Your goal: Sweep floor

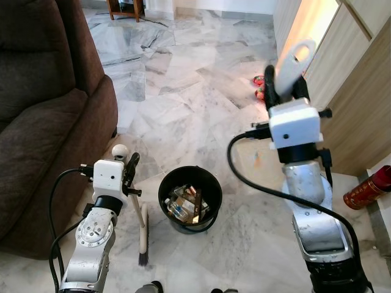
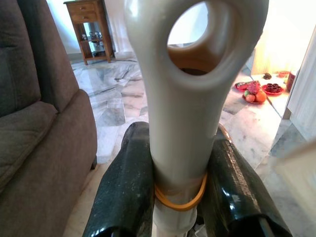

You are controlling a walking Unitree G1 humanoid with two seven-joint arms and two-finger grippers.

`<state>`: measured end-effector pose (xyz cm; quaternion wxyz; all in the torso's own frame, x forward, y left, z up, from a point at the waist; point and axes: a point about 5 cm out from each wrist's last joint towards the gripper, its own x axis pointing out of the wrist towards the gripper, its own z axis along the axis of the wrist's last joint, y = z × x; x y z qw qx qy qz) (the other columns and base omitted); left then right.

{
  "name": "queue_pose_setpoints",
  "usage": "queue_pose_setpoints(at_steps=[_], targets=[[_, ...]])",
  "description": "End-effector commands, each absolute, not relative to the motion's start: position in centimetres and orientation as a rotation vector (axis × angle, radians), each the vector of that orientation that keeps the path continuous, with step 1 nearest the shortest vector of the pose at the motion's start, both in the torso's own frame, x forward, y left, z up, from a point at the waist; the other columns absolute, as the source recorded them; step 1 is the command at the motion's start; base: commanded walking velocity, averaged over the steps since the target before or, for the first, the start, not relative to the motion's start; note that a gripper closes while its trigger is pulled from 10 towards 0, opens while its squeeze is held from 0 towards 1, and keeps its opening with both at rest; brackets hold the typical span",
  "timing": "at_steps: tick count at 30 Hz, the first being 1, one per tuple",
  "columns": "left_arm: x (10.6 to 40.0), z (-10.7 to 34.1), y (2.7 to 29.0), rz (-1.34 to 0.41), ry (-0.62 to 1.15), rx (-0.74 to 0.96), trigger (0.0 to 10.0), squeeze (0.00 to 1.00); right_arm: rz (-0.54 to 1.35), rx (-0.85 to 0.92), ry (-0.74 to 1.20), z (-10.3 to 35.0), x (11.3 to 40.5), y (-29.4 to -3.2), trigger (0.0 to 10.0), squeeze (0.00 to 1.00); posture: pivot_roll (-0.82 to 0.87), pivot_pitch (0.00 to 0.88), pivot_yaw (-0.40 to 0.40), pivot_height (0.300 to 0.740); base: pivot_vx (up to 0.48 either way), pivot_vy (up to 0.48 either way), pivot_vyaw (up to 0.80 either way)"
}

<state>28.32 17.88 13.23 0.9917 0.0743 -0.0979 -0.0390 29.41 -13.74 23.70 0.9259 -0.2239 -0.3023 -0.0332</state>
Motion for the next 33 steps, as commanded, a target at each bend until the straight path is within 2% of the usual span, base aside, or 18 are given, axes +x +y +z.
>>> queue_pose_setpoints(at_steps=[1, 13, 19, 33], targets=[[28.1, 13.5, 17.9, -0.084, -0.224, 0.172, 10.0, 0.0, -0.101, -0.449, -0.637, 23.7, 29.3, -14.4, 10.0, 0.0, 0.12, 0.167, -0.023, 0.74, 0.0, 0.0, 0.0], [26.9, 13.2, 18.8, -0.066, -0.206, 0.185, 10.0, 0.0, -0.175, -0.434, -0.453, 18.5, 30.0, -16.5, 10.0, 0.0, 0.12, 0.171, -0.024, 0.74, 0.0, 0.0, 0.0], [26.6, 13.1, 18.9, -0.059, -0.2, 0.18, 10.0, 0.0, -0.235, -0.335, -0.339, 15.5, 30.2, -17.8, 10.0, 0.0, 0.13, 0.179, -0.024, 0.74, 0.0, 0.0, 0.0], [26.3, 13.0, 18.7, -0.075, -0.196, 0.165, 10.0, 0.0, -0.222, -0.319, -0.288, 13.3, 30.3, -17.8, 10.0, 0.0, 0.13, 0.185, -0.022, 0.74, 0.0, 0.0, 0.0]])
